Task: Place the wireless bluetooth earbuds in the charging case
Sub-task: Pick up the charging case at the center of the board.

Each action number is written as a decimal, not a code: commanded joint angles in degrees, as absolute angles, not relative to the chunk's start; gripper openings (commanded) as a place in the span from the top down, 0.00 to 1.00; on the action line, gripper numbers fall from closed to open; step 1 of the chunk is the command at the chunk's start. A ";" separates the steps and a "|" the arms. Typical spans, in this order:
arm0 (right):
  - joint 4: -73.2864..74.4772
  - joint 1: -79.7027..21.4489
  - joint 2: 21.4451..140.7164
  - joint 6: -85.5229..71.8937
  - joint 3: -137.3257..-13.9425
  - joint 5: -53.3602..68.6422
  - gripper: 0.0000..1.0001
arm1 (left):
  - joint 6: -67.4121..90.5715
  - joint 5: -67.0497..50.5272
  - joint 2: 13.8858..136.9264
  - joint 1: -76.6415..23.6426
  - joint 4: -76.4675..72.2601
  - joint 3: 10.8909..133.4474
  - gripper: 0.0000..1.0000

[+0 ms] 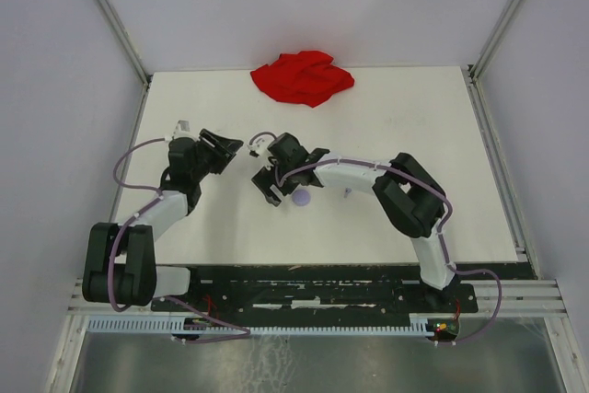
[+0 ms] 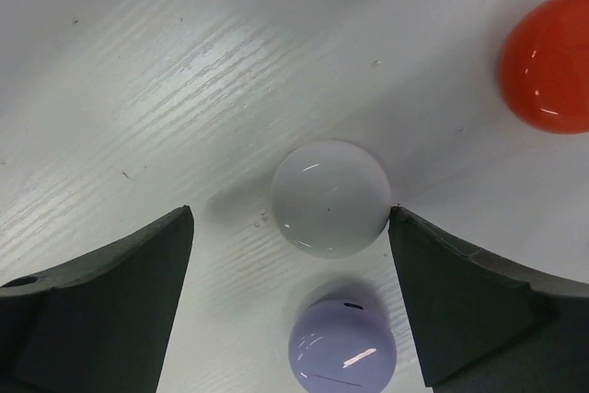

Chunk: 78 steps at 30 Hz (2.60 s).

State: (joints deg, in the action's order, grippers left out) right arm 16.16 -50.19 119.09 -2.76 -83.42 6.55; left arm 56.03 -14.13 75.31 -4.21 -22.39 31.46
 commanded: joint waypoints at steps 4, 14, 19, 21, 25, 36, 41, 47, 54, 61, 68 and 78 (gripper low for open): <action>16.51 -51.53 118.79 -2.29 -84.63 2.54 0.05 | 53.68 -16.09 73.28 -3.08 -23.55 31.20 0.42; 19.75 -51.50 121.06 1.41 -87.93 -3.32 0.05 | 54.00 -17.02 73.69 -2.45 -24.33 30.94 0.42; 19.60 -51.50 122.63 1.11 -89.67 -5.16 0.05 | 54.08 -17.46 74.05 -2.11 -24.61 30.94 0.42; 19.27 -51.50 123.22 0.78 -90.10 -6.03 0.05 | 54.17 -17.56 74.16 -2.02 -24.76 30.93 0.42; 18.83 -51.50 123.90 -0.17 -91.17 -7.73 0.05 | 54.29 -17.88 74.44 -1.85 -25.08 30.99 0.42; 17.25 -50.76 124.08 -3.14 -92.60 -11.53 0.06 | 54.32 -18.11 74.62 -1.55 -25.22 30.88 0.42; 16.49 -50.58 123.15 -3.43 -92.47 -11.06 0.06 | 54.27 -18.19 74.71 -1.37 -25.25 30.83 0.42; 16.35 -50.58 119.91 -2.97 -89.75 -8.55 0.06 | 54.34 -18.28 74.49 -1.36 -25.26 30.77 0.42; 18.01 -50.62 118.66 -2.55 -88.11 -6.90 0.08 | 54.47 -18.58 74.22 -1.32 -25.28 30.89 0.42; 18.41 -50.63 118.74 -1.72 -87.14 -5.51 0.11 | 54.66 -19.11 73.92 -1.28 -25.25 30.88 0.42; 18.38 -50.07 119.87 -1.66 -87.52 -4.61 0.18 | 54.53 -19.32 73.83 -1.23 -25.30 30.85 0.43; 18.19 -49.05 120.28 -2.19 -87.29 -3.41 0.32 | 54.60 -19.67 73.83 -1.14 -25.62 30.92 0.44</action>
State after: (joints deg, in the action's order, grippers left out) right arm 18.96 -49.58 121.84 -2.09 -87.15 -4.47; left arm 55.92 -18.37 74.83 -1.56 -22.83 30.76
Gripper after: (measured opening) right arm 0.712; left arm 0.560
